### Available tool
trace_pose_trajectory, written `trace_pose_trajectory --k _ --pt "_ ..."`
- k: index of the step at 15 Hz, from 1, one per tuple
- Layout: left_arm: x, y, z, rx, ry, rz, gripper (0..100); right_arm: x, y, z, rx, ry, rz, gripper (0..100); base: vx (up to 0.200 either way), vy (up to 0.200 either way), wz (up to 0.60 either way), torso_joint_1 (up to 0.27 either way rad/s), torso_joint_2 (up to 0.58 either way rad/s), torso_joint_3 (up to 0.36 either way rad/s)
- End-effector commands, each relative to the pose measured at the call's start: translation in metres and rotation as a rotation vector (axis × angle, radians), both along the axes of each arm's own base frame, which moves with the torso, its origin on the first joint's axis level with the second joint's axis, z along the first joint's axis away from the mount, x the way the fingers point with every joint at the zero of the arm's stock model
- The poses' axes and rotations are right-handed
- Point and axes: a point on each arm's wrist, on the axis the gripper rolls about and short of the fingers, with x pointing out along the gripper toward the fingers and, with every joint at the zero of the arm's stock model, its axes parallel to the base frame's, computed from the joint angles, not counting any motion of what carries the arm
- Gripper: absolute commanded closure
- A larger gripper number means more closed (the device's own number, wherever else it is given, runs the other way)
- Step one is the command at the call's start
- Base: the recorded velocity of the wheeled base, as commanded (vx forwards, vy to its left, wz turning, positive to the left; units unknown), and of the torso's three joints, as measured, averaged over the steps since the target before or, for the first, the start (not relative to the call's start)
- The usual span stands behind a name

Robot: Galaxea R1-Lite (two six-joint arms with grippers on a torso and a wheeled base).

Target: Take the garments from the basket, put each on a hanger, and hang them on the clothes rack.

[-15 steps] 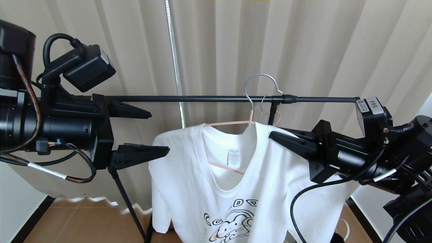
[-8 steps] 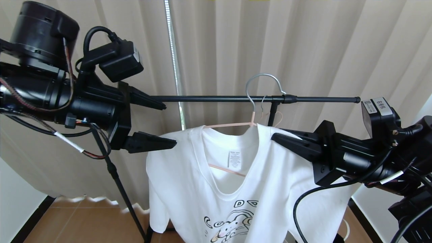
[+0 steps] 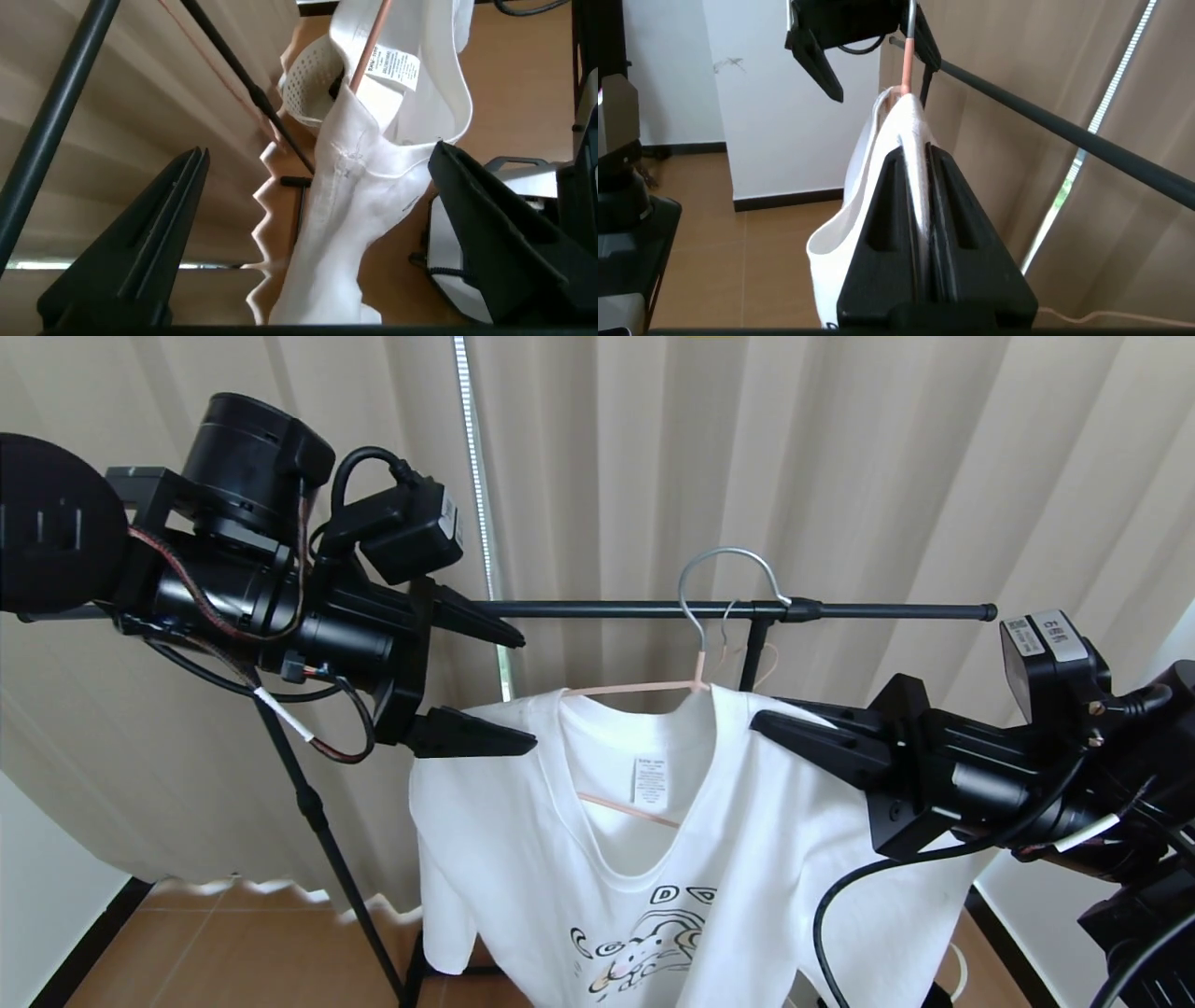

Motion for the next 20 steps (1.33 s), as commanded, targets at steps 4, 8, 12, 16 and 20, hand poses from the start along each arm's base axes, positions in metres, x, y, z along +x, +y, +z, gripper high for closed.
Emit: trace_pose_trajectory --k 4,8,12,16,20 --pt "0.002 -0.006 0.002 0.014 0.045 -0.091 0 -0.005 0.001 0.002 0.002 -0.005 0.01 100 0.0 0.0 0.0 0.0 0.0 0.0" --pt "0.0 -0.011 -0.001 0.017 0.054 -0.113 0 -0.014 0.002 0.005 -0.001 -0.019 0.052 100 0.0 0.0 0.0 0.0 0.0 0.0" --pt "-0.003 -0.02 -0.011 0.031 0.089 -0.143 0 -0.019 0.002 0.007 0.002 -0.026 0.063 100 0.0 0.0 0.0 0.0 0.0 0.0" --pt "-0.005 -0.027 -0.02 0.047 0.109 -0.174 0 -0.023 0.001 0.011 0.007 -0.039 0.066 100 0.0 0.0 0.0 0.0 0.0 0.0" --pt "-0.003 -0.035 -0.027 0.053 0.129 -0.195 0 -0.024 0.002 0.009 0.004 -0.035 0.07 100 0.0 0.0 0.0 0.0 0.0 0.0"
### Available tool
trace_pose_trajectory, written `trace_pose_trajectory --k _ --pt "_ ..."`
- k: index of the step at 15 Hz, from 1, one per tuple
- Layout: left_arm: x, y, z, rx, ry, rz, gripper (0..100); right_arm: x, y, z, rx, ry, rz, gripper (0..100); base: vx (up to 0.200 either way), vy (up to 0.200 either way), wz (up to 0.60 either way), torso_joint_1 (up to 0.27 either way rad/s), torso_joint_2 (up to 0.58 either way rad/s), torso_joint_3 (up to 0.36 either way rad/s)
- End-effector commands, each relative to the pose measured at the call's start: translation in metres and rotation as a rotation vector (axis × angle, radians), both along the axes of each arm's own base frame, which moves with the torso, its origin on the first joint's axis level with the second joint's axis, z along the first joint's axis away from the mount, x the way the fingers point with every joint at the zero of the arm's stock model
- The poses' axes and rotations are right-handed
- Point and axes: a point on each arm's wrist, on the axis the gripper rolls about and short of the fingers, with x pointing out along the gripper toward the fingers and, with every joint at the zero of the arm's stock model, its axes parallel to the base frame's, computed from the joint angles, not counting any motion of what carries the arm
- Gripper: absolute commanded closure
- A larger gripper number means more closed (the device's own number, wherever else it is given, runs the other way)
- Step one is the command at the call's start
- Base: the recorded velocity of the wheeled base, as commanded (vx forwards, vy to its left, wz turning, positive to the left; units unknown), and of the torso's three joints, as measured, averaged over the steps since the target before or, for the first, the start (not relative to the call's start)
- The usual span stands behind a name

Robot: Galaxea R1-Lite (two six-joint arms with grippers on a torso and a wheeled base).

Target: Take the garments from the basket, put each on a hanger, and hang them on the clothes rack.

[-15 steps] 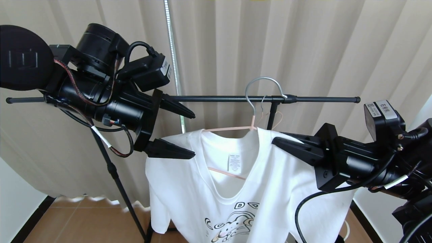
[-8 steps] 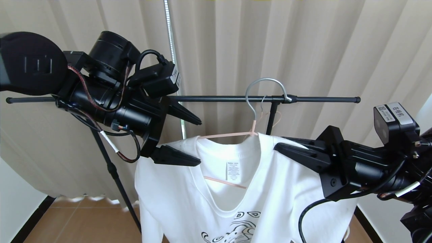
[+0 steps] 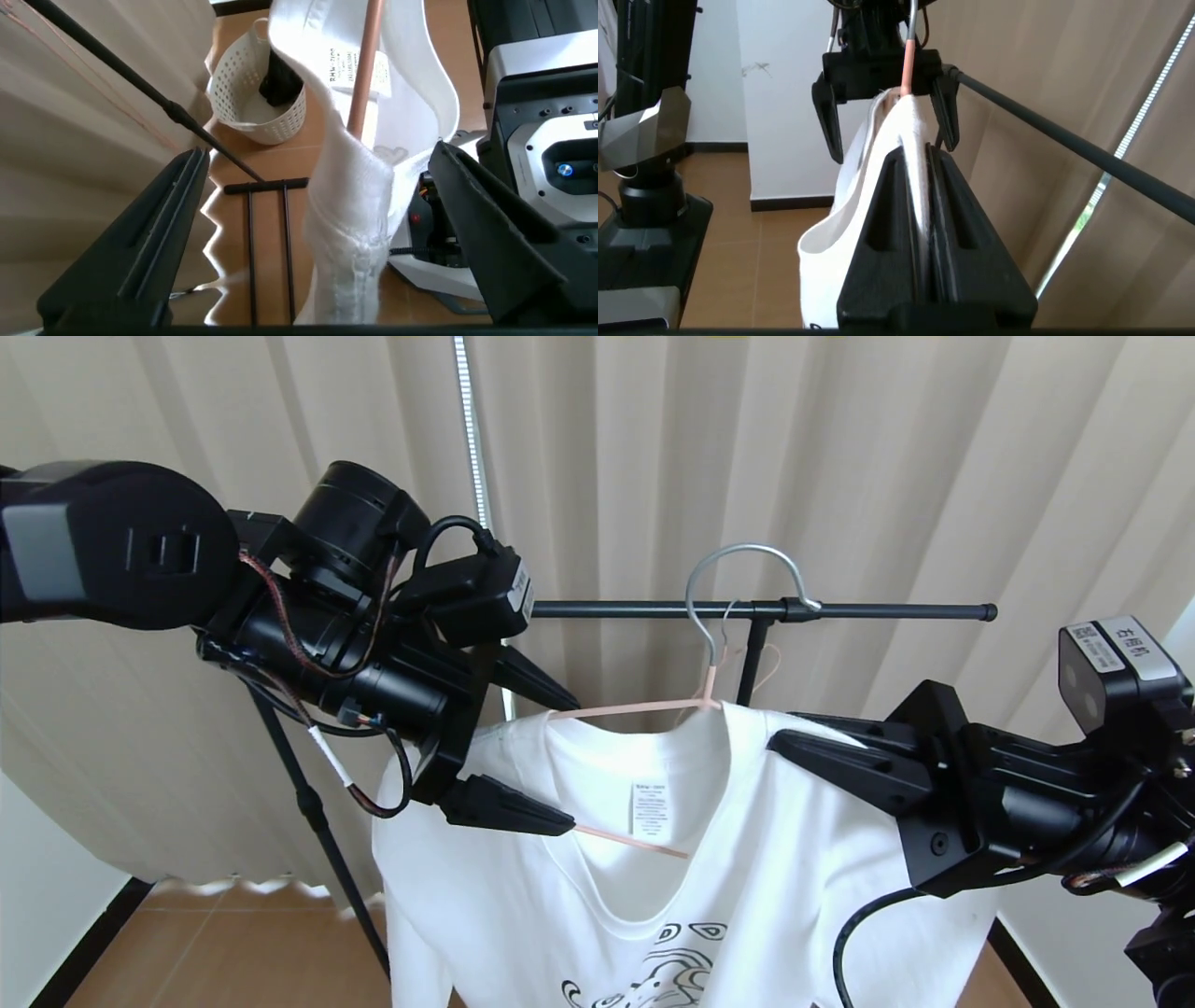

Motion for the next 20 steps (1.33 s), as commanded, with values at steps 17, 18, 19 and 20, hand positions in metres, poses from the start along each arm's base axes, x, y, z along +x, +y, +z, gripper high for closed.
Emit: trace_pose_trajectory --k 17,18,19,20 --pt "0.003 -0.001 0.005 -0.006 -0.017 0.011 100 -0.011 -0.002 0.003 -0.007 -0.026 0.049 0 0.0 0.0 0.0 0.0 0.0 0.0" --pt "0.004 0.0 0.005 -0.006 -0.015 0.018 100 -0.01 -0.004 0.002 -0.009 -0.023 0.043 0 0.0 0.0 0.0 0.0 0.0 0.0" --pt "0.005 0.001 0.005 -0.005 -0.011 0.024 100 -0.008 -0.006 0.001 -0.01 -0.021 0.029 0 0.0 0.0 0.0 0.0 0.0 0.0" --pt "0.006 0.004 0.005 -0.006 -0.001 0.04 100 -0.003 -0.011 0.0 -0.016 -0.026 0.0 0 0.0 0.0 0.0 0.0 0.0 0.0"
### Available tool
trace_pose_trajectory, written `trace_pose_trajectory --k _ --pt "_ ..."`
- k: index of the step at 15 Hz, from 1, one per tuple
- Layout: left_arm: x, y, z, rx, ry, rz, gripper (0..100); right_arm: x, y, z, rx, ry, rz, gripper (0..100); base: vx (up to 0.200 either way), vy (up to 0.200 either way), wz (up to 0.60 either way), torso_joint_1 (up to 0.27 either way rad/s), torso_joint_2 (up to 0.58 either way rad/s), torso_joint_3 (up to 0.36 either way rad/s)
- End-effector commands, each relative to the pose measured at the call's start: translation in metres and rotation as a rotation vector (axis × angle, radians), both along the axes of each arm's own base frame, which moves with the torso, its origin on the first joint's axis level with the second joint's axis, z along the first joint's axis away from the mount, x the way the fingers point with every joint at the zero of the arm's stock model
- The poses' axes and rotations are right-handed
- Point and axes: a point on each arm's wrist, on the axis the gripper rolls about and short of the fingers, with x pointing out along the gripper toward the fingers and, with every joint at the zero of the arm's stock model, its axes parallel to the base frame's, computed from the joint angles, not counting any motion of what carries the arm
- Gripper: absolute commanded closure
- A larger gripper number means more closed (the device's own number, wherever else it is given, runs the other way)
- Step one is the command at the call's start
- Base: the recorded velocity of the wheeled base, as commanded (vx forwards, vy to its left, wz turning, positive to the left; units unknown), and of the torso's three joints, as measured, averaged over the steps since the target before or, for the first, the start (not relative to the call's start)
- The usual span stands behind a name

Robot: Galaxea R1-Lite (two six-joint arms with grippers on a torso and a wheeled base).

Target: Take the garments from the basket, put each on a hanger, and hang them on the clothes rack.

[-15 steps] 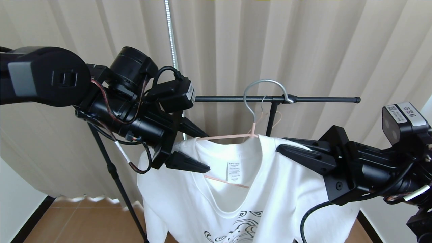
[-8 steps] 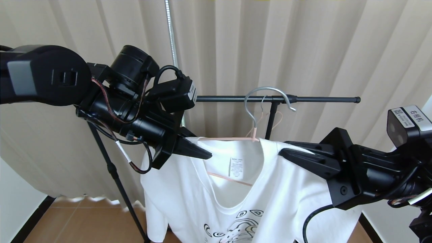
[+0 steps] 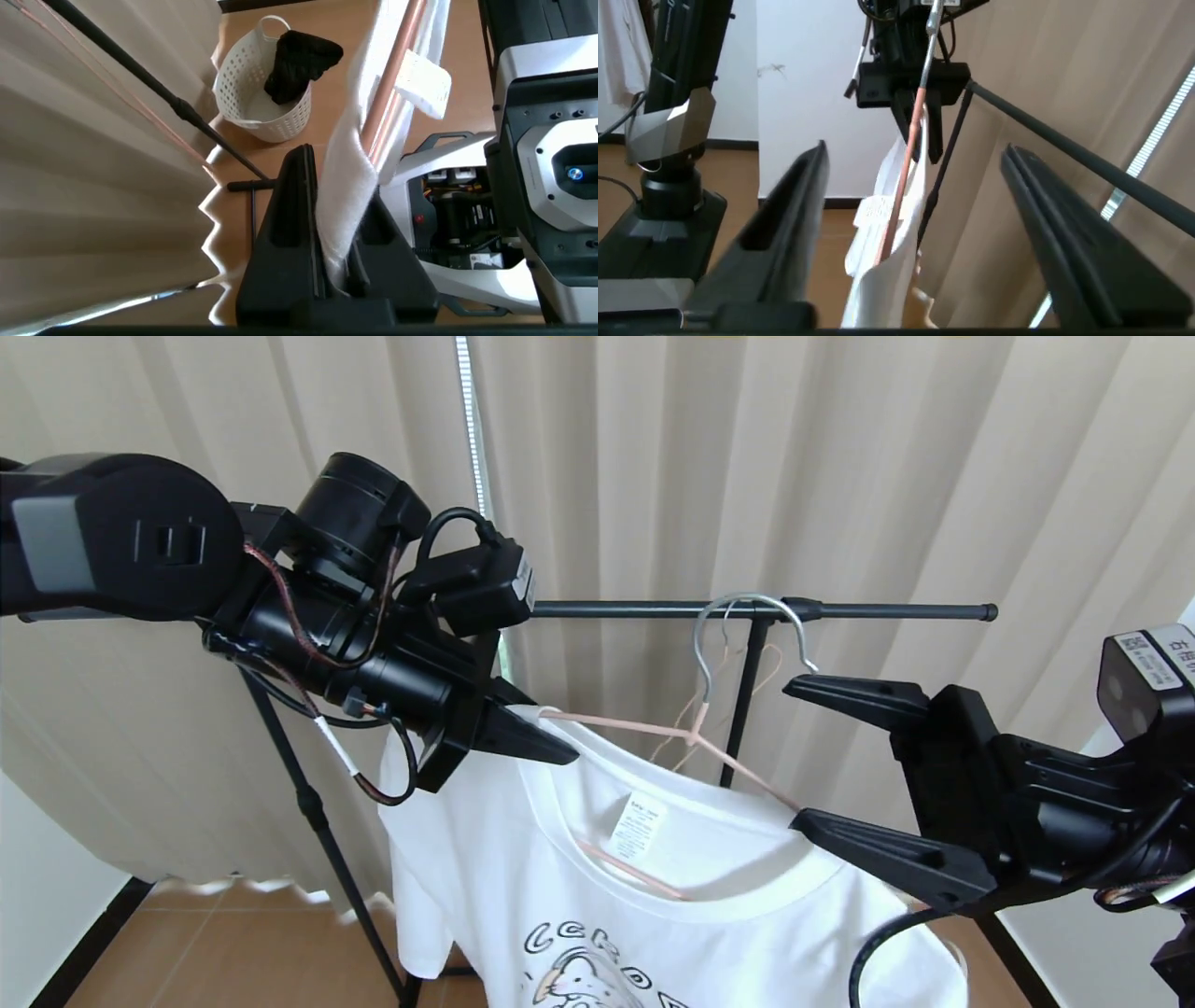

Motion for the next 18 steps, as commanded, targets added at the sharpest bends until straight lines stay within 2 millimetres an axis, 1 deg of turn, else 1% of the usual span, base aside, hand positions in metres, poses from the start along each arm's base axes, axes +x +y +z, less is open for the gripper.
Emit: trace_pose_trajectory --k 1,2,4,6,7,9,11,14,15,18 --pt "0.003 0.005 0.001 -0.003 0.001 0.022 100 0.006 -0.004 -0.003 -0.01 0.012 -0.028 0 0.0 0.0 0.0 0.0 0.0 0.0" --pt "0.004 0.008 0.001 -0.002 0.0 0.034 100 0.01 -0.007 -0.004 -0.021 0.034 -0.045 0 0.0 0.0 0.0 0.0 0.0 0.0" --pt "0.007 0.012 0.005 0.009 0.013 0.093 100 0.019 -0.013 0.003 -0.048 0.095 -0.08 0 0.0 0.0 0.0 0.0 0.0 0.0" --pt "0.008 0.013 0.01 0.008 0.024 0.139 100 0.019 -0.017 0.013 -0.062 0.137 -0.098 0 0.0 0.0 0.0 0.0 0.0 0.0" --pt "0.009 0.014 0.011 0.006 0.041 0.168 100 0.018 -0.023 0.025 -0.073 0.168 -0.119 0 0.0 0.0 0.0 0.0 0.0 0.0" --pt "0.01 0.019 0.012 0.0 0.066 0.201 100 0.019 -0.03 0.035 -0.094 0.231 -0.148 0 0.0 0.0 0.0 0.0 0.0 0.0" --pt "0.01 0.024 0.015 -0.012 0.094 0.24 100 0.026 -0.036 0.036 -0.097 0.251 -0.18 0 0.0 0.0 0.0 0.0 0.0 0.0" --pt "0.003 0.033 0.026 -0.045 0.127 0.3 100 0.05 -0.045 0.025 -0.105 0.298 -0.235 0 0.0 0.0 0.0 0.0 0.0 0.0" --pt "0.001 0.036 0.029 -0.054 0.139 0.319 100 0.055 -0.047 0.022 -0.107 0.31 -0.247 0 0.0 0.0 0.0 0.0 0.0 0.0" --pt "-0.004 0.042 0.037 -0.086 0.188 0.377 100 0.058 -0.051 0.02 -0.11 0.311 -0.262 0 0.0 0.0 0.0 0.0 0.0 0.0"
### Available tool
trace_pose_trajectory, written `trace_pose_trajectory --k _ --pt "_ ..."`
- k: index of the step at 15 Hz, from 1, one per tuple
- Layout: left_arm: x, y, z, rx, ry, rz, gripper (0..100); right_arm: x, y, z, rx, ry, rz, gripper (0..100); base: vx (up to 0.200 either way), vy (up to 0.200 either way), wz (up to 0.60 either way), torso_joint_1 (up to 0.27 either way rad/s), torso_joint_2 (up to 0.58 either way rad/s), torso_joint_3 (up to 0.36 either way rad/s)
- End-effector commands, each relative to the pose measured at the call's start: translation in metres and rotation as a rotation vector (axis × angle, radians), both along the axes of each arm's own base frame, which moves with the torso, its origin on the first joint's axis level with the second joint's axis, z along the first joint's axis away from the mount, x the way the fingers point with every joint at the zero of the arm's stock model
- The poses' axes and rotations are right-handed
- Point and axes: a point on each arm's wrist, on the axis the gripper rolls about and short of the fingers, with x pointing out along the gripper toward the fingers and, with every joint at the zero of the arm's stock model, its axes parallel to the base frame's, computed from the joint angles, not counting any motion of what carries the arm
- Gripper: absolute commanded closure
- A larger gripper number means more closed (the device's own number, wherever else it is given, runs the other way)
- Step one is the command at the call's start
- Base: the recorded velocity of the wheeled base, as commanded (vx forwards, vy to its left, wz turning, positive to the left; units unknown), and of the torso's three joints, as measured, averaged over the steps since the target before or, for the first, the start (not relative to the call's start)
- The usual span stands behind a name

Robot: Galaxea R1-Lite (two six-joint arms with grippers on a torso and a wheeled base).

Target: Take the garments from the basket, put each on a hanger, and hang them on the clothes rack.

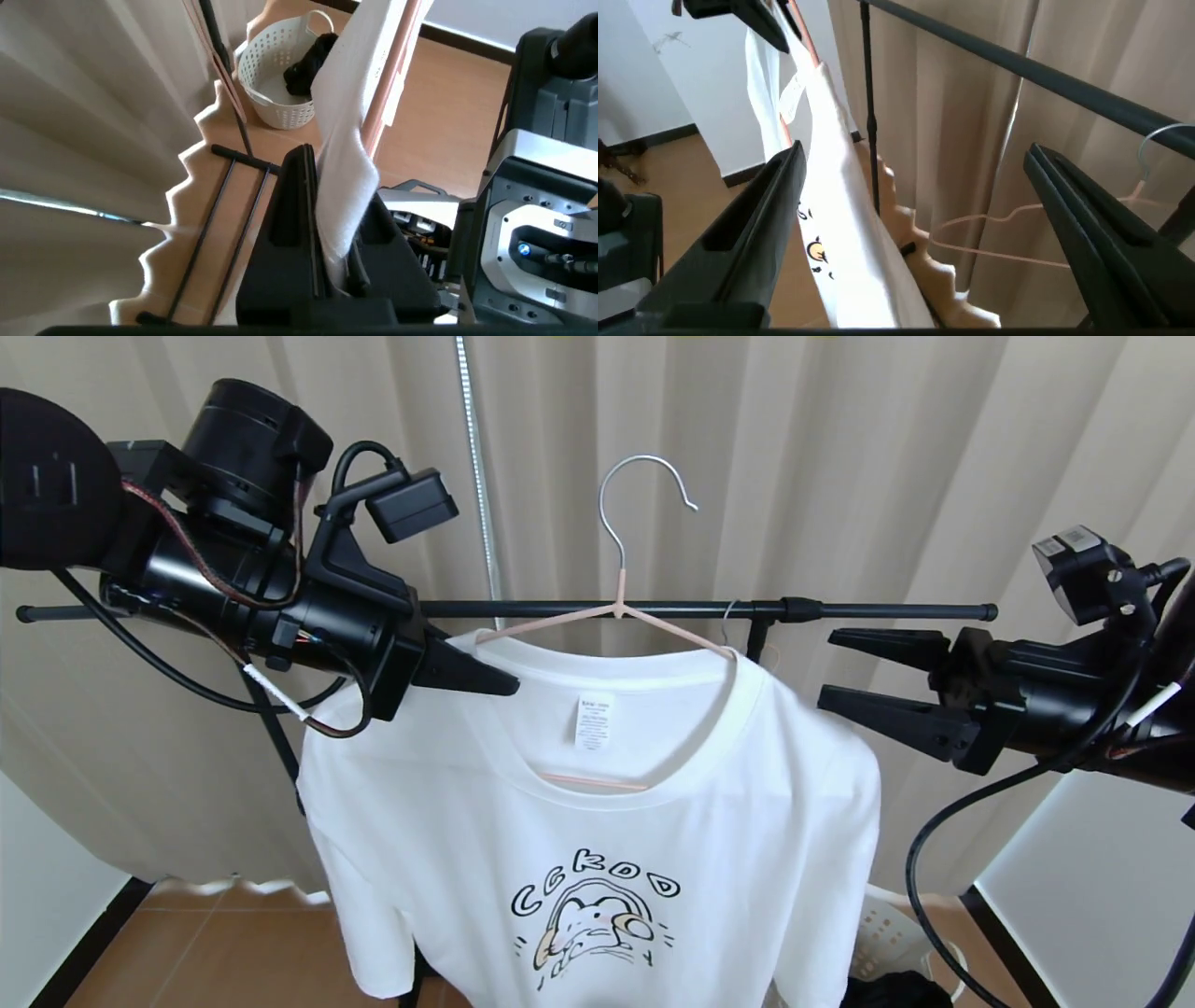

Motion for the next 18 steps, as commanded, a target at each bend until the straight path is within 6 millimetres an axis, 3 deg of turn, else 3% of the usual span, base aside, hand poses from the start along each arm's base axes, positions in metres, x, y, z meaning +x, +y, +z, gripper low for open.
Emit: trace_pose_trajectory --k 1,5,13,18 --pt "-0.006 0.007 0.009 -0.015 -0.016 0.025 100 0.005 -0.001 -0.007 -0.012 0.01 -0.005 0 0.0 0.0 0.0 0.0 0.0 0.0" --pt "-0.016 0.019 0.02 -0.03 -0.051 0.055 100 0.019 -0.011 -0.03 -0.109 -0.053 -0.04 0 0.0 0.0 0.0 0.0 0.0 0.0" --pt "-0.021 0.022 0.026 -0.043 -0.057 0.069 100 0.017 -0.012 -0.065 -0.261 -0.153 -0.015 0 0.0 0.0 0.0 0.0 0.0 0.0" --pt "-0.022 0.022 0.025 -0.042 -0.05 0.068 100 0.02 -0.022 -0.067 -0.283 -0.171 -0.047 0 0.0 0.0 0.0 0.0 0.0 0.0"
